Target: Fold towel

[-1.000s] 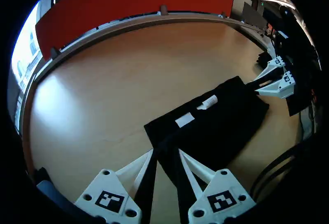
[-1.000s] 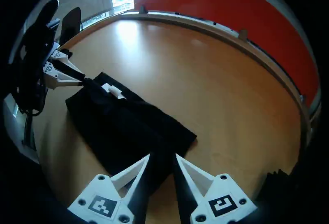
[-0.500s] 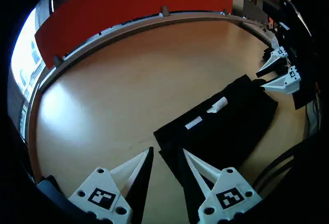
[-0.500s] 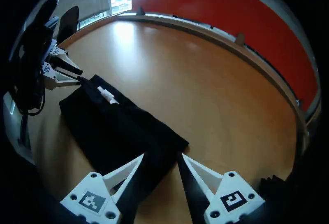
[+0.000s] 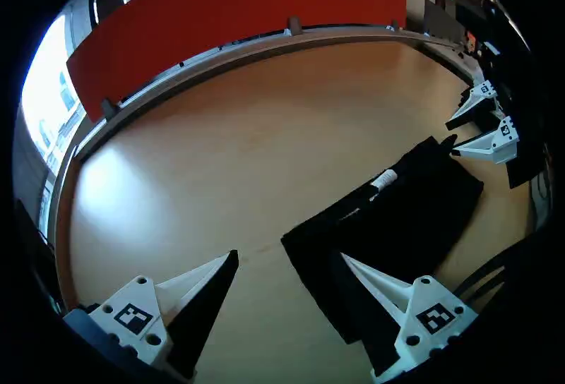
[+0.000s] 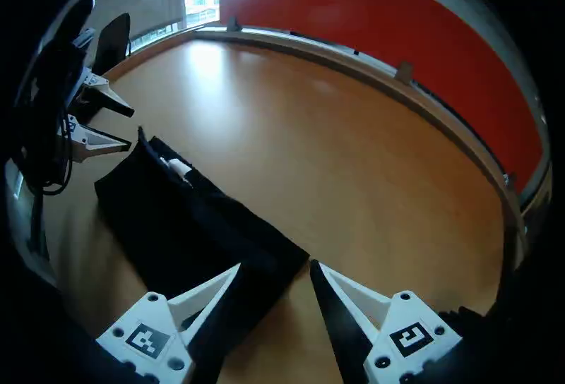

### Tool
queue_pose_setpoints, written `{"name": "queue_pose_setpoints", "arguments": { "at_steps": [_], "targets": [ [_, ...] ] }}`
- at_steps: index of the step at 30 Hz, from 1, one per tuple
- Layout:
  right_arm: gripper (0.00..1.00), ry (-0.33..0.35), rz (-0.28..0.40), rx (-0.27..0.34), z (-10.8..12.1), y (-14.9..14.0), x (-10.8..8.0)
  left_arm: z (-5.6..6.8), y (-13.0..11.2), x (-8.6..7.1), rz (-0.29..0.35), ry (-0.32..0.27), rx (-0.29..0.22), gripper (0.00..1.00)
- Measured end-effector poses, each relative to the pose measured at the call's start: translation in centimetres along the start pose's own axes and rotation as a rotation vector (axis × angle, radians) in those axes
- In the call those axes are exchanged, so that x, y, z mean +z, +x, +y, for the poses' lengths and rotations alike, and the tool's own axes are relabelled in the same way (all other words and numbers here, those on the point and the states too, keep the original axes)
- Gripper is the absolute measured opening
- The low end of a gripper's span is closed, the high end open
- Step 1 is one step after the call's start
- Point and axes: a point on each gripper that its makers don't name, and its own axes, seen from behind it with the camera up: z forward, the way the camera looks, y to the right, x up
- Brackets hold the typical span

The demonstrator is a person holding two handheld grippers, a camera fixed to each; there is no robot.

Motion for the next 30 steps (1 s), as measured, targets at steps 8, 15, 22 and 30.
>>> {"name": "queue_pose_setpoints", "arguments": {
  "at_steps": [8, 15, 22, 30],
  "targets": [
    [1.00, -0.016, 0.029, -0.023, 0.1, 0.7, -0.4, 0.0, 0.3, -0.7, 0.014, 0.003, -0.015, 0.96],
    [1.00, -0.012, 0.039, -0.014, -0.3, 0.5, -1.1, 0.3, -0.2, -1.4, 0.014, -0.003, -0.022, 0.97],
    [1.00, -0.009, 0.042, -0.010, -1.0, -0.5, -2.3, 0.8, -1.4, -2.6, 0.016, -0.006, -0.039, 0.97],
    [1.00, -0.007, 0.047, 0.001, -2.3, -2.0, -3.7, 1.6, -3.2, -4.1, 0.012, -0.009, -0.086, 0.97]
  ]
}}
